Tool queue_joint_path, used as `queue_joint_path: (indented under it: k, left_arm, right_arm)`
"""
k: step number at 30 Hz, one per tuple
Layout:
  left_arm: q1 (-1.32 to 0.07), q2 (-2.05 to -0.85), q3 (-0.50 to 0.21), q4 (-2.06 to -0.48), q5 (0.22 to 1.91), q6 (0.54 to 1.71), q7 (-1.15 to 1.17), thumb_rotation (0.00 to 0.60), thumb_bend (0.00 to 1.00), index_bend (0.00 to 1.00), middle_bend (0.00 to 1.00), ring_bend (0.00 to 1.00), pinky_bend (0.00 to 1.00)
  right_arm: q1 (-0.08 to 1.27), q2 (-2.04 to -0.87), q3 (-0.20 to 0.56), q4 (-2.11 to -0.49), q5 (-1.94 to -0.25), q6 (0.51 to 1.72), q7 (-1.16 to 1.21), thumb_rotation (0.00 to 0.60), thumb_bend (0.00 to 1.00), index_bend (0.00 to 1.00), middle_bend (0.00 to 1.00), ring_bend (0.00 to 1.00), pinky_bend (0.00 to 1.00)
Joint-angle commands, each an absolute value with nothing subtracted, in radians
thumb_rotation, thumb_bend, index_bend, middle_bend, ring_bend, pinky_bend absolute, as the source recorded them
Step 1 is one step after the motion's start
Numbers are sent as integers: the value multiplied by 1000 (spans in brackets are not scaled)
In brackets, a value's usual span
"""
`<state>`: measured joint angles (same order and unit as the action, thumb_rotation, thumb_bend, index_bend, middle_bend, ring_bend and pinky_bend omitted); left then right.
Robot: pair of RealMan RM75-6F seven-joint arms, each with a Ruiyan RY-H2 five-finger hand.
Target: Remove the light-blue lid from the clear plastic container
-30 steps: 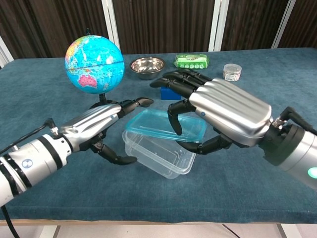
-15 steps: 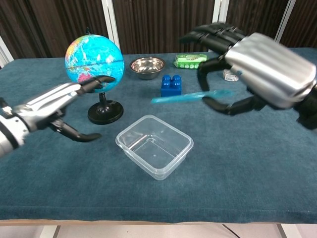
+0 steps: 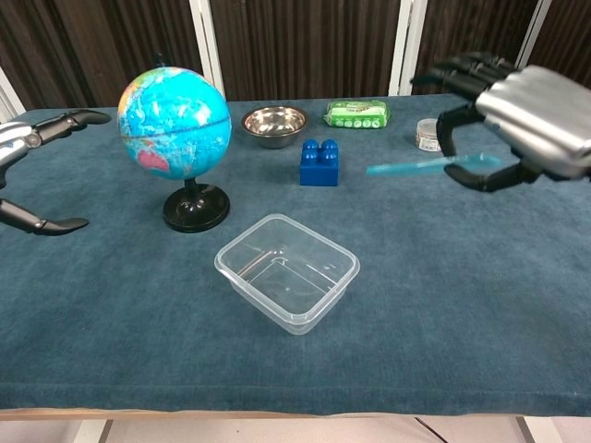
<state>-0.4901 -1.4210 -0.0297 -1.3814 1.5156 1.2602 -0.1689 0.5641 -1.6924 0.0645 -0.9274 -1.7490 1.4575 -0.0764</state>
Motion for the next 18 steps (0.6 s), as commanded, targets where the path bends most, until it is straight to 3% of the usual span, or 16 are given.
queue_joint_path:
  k: [1, 3, 8, 12, 18]
  left_arm:
    - [-479, -1410, -19, -1384, 1525, 1267, -166, 600, 225, 0, 0, 0, 60]
    - [-471, -1406, -13, -1387, 1530, 1272, -165, 600, 225, 0, 0, 0, 60]
    - [-451, -1387, 7, -1398, 1544, 1280, -168, 600, 225, 0, 0, 0, 60]
    - [-432, -1363, 20, -1417, 1563, 1302, -173, 600, 225, 0, 0, 0, 61]
    - [-404, -1308, 50, -1471, 1594, 1322, -158, 600, 225, 0, 0, 0, 62]
  right_arm:
    - [553, -1747, 27, -864, -1728, 1394, -74, 600, 558, 501, 73, 0, 3]
    - [551, -1757, 12, -857, -1722, 1362, -87, 600, 488, 392, 42, 0, 1]
    - [538, -1714, -11, -964, -1679, 1262, -129, 600, 193, 29, 0, 0, 0]
    - [529, -1613, -33, -1125, -1659, 1214, -136, 600, 94, 0, 0, 0, 0]
    - [525, -1414, -88, -1379, -1638, 1126, -118, 600, 77, 0, 0, 0, 0]
